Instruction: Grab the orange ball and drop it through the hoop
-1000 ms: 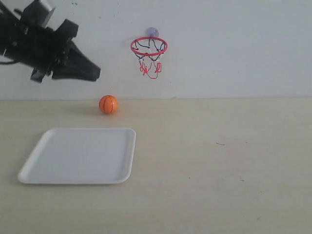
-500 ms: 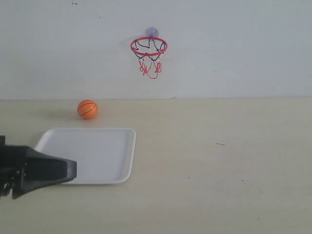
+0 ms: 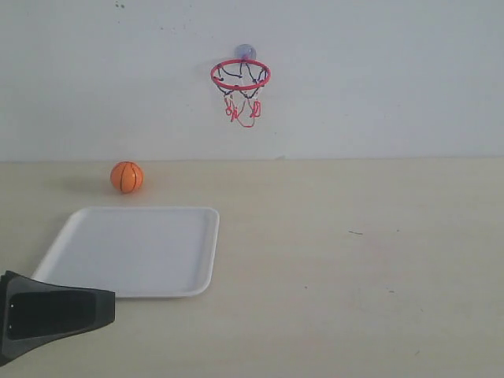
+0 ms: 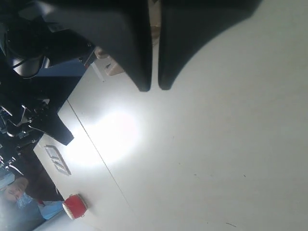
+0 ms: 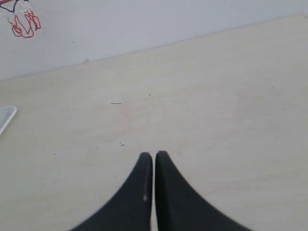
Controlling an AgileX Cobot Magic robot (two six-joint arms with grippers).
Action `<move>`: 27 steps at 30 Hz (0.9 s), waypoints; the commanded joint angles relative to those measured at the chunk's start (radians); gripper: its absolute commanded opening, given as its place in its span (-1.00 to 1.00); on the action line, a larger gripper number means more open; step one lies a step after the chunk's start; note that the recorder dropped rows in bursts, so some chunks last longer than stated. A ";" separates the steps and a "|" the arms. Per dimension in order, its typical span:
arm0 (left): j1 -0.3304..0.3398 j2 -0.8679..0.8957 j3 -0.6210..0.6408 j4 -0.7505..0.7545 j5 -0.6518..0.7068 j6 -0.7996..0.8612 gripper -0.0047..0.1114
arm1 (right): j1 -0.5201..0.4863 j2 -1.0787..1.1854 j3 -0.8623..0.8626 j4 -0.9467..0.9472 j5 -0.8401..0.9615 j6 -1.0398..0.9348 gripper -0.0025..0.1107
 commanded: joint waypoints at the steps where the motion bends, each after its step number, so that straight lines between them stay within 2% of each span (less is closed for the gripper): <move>1: -0.002 -0.008 0.003 -0.012 0.011 0.009 -0.85 | -0.008 -0.005 0.000 -0.009 -0.004 -0.003 -0.94; 8: -0.002 -0.048 0.003 -0.012 -0.017 0.009 -0.85 | -0.008 -0.005 0.000 -0.009 -0.004 -0.003 -0.94; 16: -0.002 -0.376 0.003 0.070 -0.056 0.026 -0.85 | -0.008 -0.005 0.000 -0.009 -0.004 -0.003 -0.94; 19: -0.002 -0.509 0.003 0.070 -0.063 0.071 -0.85 | -0.008 -0.005 0.000 -0.009 -0.004 -0.003 -0.94; 22: -0.002 -0.571 0.003 0.067 -0.086 0.139 -0.85 | -0.008 -0.005 0.000 -0.009 -0.004 -0.003 -0.94; 24: -0.002 -0.623 0.003 0.067 -0.135 0.169 -0.85 | -0.008 -0.005 0.000 -0.009 -0.004 -0.003 -0.94; 27: -0.002 -0.716 0.003 0.099 -0.289 0.174 -0.85 | -0.008 -0.005 0.000 -0.009 -0.004 -0.003 -0.94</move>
